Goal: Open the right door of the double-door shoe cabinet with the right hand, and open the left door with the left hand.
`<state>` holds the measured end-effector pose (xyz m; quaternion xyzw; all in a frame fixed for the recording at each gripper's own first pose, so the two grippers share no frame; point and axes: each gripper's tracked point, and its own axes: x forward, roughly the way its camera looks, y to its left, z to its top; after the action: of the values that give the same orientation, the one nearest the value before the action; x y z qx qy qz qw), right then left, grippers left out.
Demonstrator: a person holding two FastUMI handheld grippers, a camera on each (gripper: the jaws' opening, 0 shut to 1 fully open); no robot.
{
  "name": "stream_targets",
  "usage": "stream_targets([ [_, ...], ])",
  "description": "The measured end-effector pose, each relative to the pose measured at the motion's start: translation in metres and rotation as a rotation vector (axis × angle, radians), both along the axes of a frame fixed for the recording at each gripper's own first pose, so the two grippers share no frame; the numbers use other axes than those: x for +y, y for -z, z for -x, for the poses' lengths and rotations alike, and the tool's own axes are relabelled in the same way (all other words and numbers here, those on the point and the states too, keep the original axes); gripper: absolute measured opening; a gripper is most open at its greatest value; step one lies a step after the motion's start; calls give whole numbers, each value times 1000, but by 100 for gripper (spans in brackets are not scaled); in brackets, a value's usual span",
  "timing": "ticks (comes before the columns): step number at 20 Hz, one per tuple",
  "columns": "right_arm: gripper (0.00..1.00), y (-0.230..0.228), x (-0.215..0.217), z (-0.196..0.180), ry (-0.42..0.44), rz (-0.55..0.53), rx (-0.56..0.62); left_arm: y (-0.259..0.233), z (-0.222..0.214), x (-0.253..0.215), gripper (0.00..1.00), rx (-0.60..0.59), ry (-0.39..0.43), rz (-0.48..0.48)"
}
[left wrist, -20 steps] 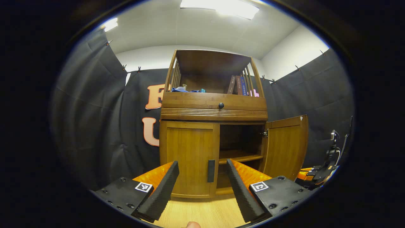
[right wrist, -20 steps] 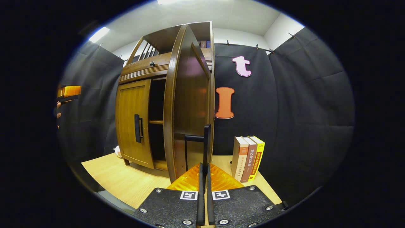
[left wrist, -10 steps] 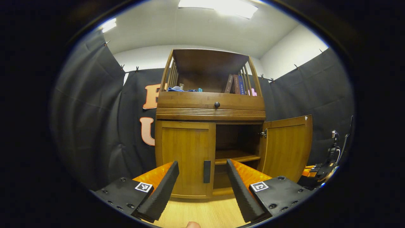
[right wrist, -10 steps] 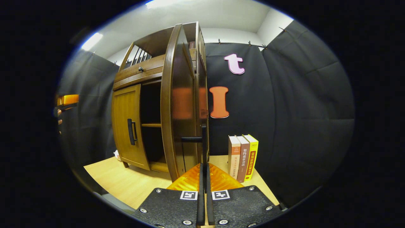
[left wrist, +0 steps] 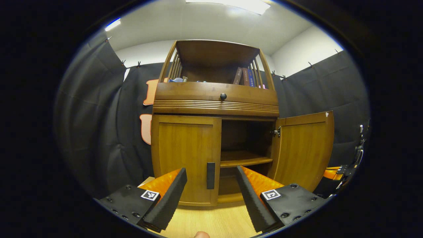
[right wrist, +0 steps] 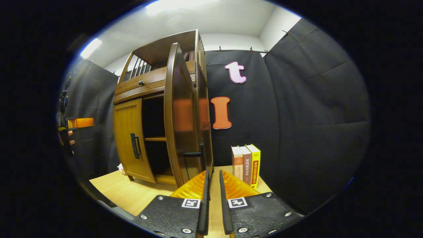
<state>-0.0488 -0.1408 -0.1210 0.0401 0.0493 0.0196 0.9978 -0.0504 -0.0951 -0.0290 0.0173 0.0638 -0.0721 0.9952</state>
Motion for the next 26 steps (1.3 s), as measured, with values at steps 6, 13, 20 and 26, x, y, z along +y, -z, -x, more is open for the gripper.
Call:
stream_targets([
  [6,69,-19,-25,11,92,103,-34,7,-10,-4,97,1,13,-1],
  [13,98,-17,-41,9,141,48,-16,19,-21,-1,94,12,8,-17],
  [20,87,-21,-66,12,207,10,-20,39,-16,4,94,98,-26,-16],
  [26,92,-17,-66,9,209,-18,-6,44,-13,7,92,128,-21,-35],
])
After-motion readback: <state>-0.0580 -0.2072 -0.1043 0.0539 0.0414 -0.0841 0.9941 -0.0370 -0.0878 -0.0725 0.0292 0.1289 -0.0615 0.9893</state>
